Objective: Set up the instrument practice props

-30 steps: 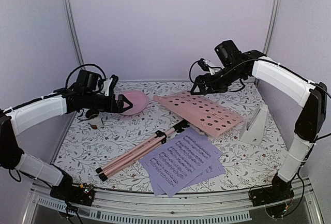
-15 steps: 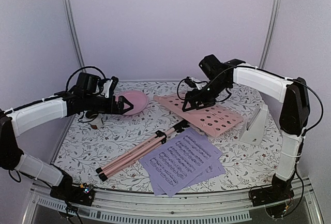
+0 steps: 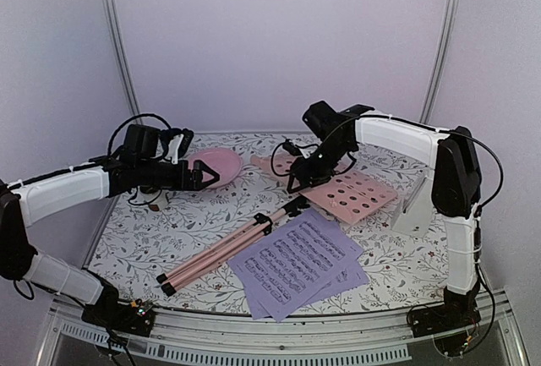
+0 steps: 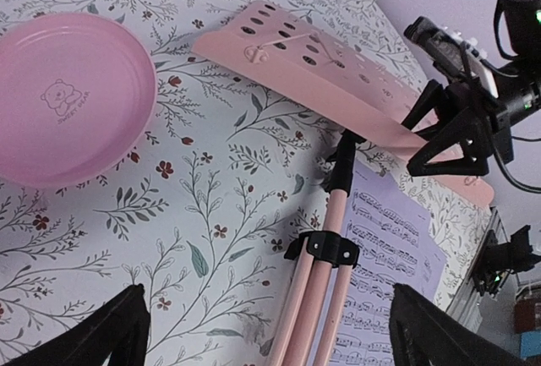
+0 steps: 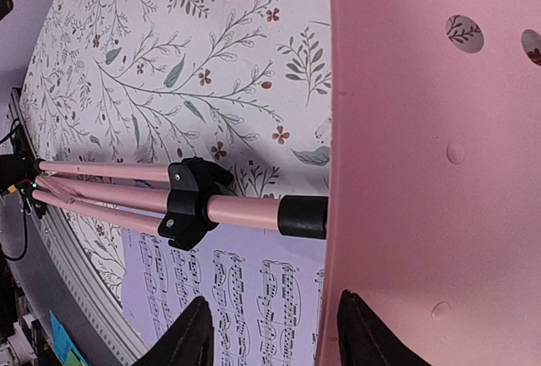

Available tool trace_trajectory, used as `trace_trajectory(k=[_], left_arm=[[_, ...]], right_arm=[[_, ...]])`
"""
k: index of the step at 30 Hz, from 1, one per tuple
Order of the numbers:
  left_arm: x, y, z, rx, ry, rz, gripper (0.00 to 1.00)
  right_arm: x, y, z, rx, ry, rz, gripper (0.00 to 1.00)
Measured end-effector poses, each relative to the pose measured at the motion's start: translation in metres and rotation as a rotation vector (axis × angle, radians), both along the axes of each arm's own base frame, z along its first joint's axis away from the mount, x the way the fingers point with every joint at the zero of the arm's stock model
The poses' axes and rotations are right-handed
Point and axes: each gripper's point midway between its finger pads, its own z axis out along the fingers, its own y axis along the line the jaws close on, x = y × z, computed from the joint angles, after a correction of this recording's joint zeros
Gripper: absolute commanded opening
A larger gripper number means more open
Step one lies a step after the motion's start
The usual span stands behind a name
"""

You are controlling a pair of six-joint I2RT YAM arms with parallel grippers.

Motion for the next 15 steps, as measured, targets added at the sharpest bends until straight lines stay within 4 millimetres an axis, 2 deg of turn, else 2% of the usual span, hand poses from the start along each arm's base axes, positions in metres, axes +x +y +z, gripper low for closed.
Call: trace_trajectory(k=[7, 12, 15], left_arm=[[0.002, -0.002, 0.001, -0.009, -0.007, -0.006, 0.99], [0.003, -0.003, 0.001, -0.014, -0.008, -0.004, 0.99], [0.004, -0.004, 0.003, -0.021, -0.016, -0.003, 0.99]], right_arm=[[-0.002, -0.001, -0.012, -0.026, 0.023, 0.006, 0.35], [0.000, -0.001, -0.013, -0.032, 0.017, 0.004, 0.27], [0.002, -0.001, -0.015, -0.038, 0.013, 0.002, 0.18]])
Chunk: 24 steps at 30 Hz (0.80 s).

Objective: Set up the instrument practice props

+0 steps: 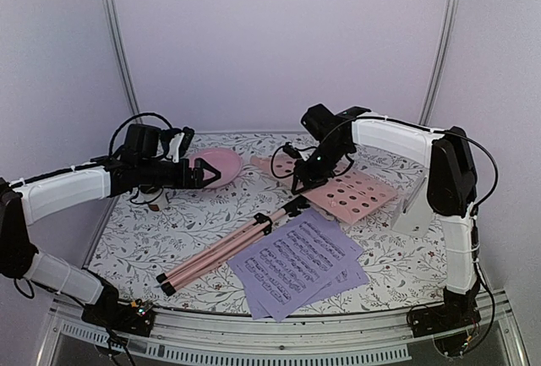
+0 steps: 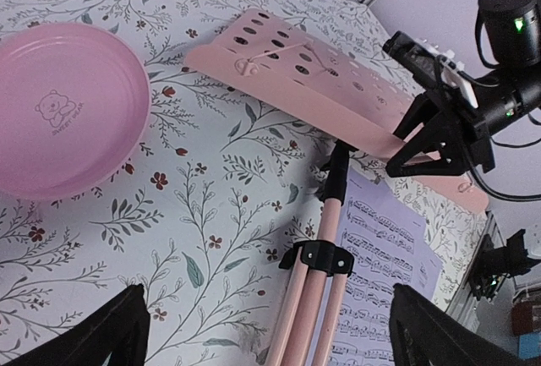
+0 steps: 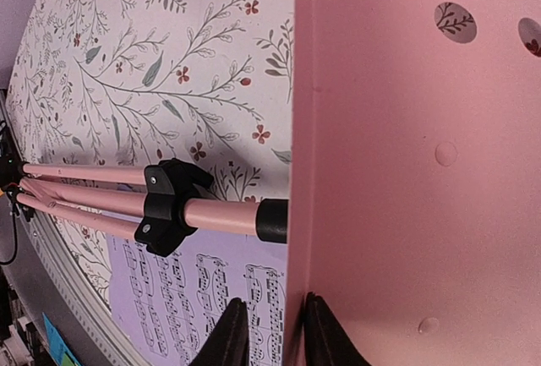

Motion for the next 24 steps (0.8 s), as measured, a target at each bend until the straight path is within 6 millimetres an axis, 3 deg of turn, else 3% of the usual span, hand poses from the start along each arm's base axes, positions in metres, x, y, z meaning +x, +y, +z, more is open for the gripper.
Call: trace_trajectory(k=[4, 11, 18, 24], left_arm=[[0.000, 0.000, 0.000, -0.006, 0.000, 0.002, 0.99], [-0.004, 0.002, -0.001, -0.011, 0.006, 0.006, 0.99], [-0.011, 0.005, 0.015, -0.031, -0.034, 0.009, 0.99], [-0.015, 0.006, 0.028, -0.050, -0.062, 0.012, 0.99]], right_arm=[[0.003, -0.002, -0.002, -0.010, -0.001, -0.015, 0.00], [0.011, -0.008, 0.002, -0.057, -0.045, -0.037, 0.00], [0.014, -0.012, 0.007, -0.108, -0.095, -0.051, 0.00], [0.020, -0.022, 0.032, -0.164, -0.186, -0.086, 0.00]])
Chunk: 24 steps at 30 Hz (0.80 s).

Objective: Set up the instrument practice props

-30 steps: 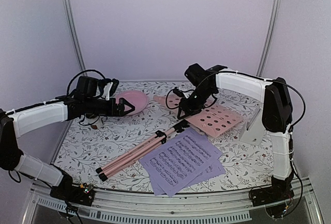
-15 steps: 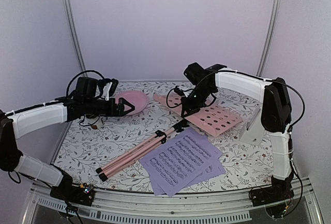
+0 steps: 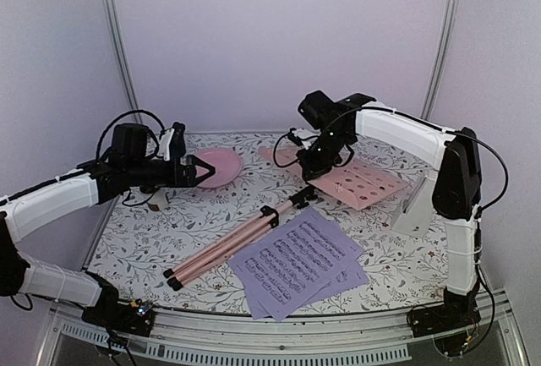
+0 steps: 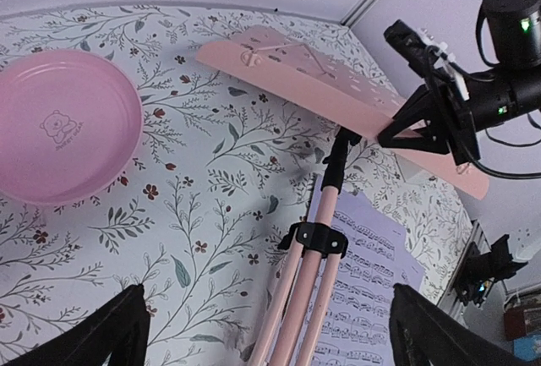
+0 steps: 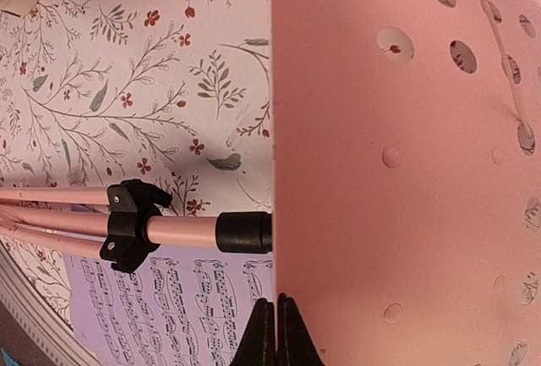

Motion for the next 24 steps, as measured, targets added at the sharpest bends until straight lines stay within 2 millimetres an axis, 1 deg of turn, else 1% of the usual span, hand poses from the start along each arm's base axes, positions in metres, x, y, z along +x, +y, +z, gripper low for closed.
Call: trace_trajectory(k=[3, 7, 10, 12, 14, 18, 21, 24], left_arm=[[-0.001, 0.001, 0.005, -0.008, -0.008, 0.003, 0.99], [-0.003, 0.001, 0.011, -0.015, -0.022, 0.005, 0.99], [-0.004, 0.002, 0.013, -0.018, -0.029, 0.008, 0.99], [-0.004, 0.003, 0.015, -0.018, -0.033, 0.011, 0.99], [-0.004, 0.003, 0.017, -0.020, -0.038, 0.011, 0.99], [-0.005, 0.005, 0.022, -0.024, -0.053, 0.016, 0.99], [-0.007, 0.008, 0.032, -0.029, -0.083, 0.030, 0.99], [-0.010, 0.012, 0.046, -0.038, -0.126, 0.047, 0.99]], right_arm=[[0.002, -0.003, 0.029, -0.008, -0.084, -0.009, 0.00], [0.005, -0.004, 0.078, 0.008, -0.236, 0.000, 0.00], [0.004, -0.001, 0.111, -0.001, -0.362, 0.035, 0.00], [0.002, 0.004, 0.130, -0.021, -0.458, 0.067, 0.00], [-0.001, 0.011, 0.147, -0.042, -0.551, 0.106, 0.00], [-0.011, 0.035, 0.179, -0.063, -0.725, 0.197, 0.00], [-0.019, 0.057, 0.207, -0.067, -0.877, 0.274, 0.00], [-0.026, 0.075, 0.235, -0.069, -1.018, 0.336, 0.00]])
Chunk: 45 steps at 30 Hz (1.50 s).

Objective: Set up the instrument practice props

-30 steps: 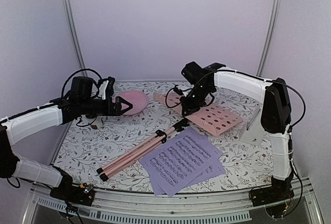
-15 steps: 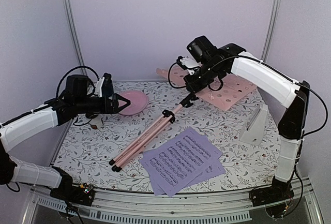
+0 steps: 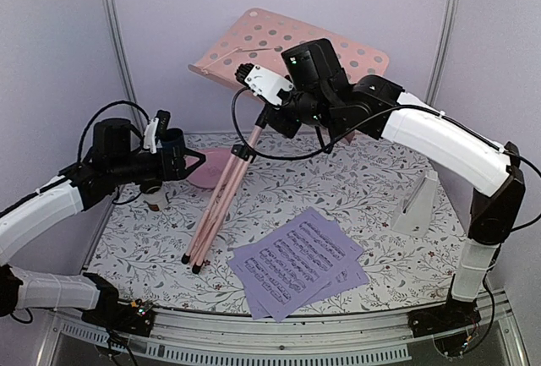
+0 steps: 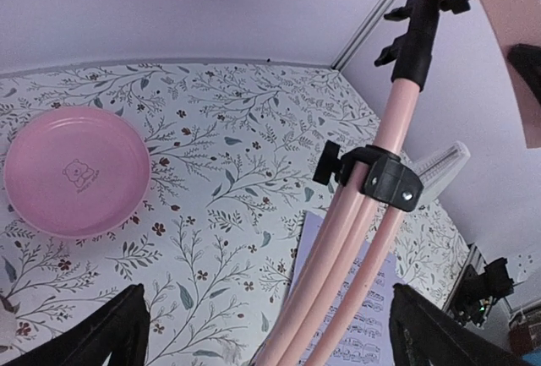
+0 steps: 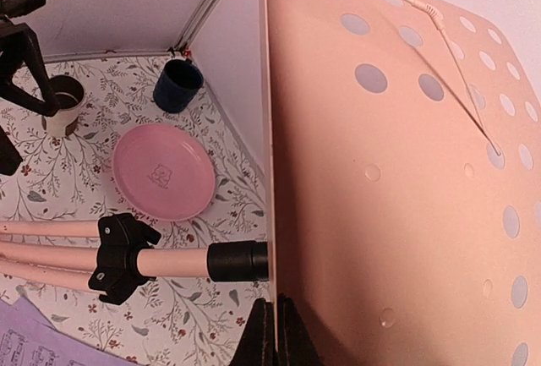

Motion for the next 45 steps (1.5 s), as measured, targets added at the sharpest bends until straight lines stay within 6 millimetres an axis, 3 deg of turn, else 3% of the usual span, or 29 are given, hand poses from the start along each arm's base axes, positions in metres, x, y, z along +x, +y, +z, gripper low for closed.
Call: trace_trajectory(k=[5, 11, 18, 22, 29, 35, 40, 45], left_arm=[[-0.004, 0.006, 0.016, -0.018, -0.065, 0.021, 0.99], [0.000, 0.006, 0.015, -0.032, -0.106, 0.034, 0.99], [0.009, 0.001, 0.016, -0.055, -0.157, 0.029, 0.99], [0.016, -0.008, 0.012, -0.055, -0.202, 0.011, 0.99], [0.023, -0.044, -0.005, -0.004, -0.274, -0.069, 0.89], [0.012, -0.069, -0.012, 0.039, -0.428, -0.134, 0.63], [0.020, -0.082, -0.012, 0.069, -0.548, -0.133, 0.37], [0.029, -0.100, -0.018, 0.110, -0.620, -0.139, 0.24]], right_arm=[[-0.011, 0.012, 0.044, -0.019, -0.222, 0.068, 0.00], [-0.014, -0.003, 0.086, -0.054, -0.451, 0.064, 0.00], [-0.023, -0.018, 0.110, -0.091, -0.647, 0.075, 0.00], [-0.029, -0.011, 0.106, -0.160, -0.735, 0.135, 0.00], [-0.029, 0.001, 0.085, -0.274, -0.796, 0.260, 0.00], [-0.018, -0.004, 0.078, -0.310, -0.820, 0.266, 0.00], [-0.010, -0.003, 0.070, -0.349, -0.826, 0.263, 0.00], [-0.004, 0.002, 0.060, -0.388, -0.834, 0.268, 0.00]])
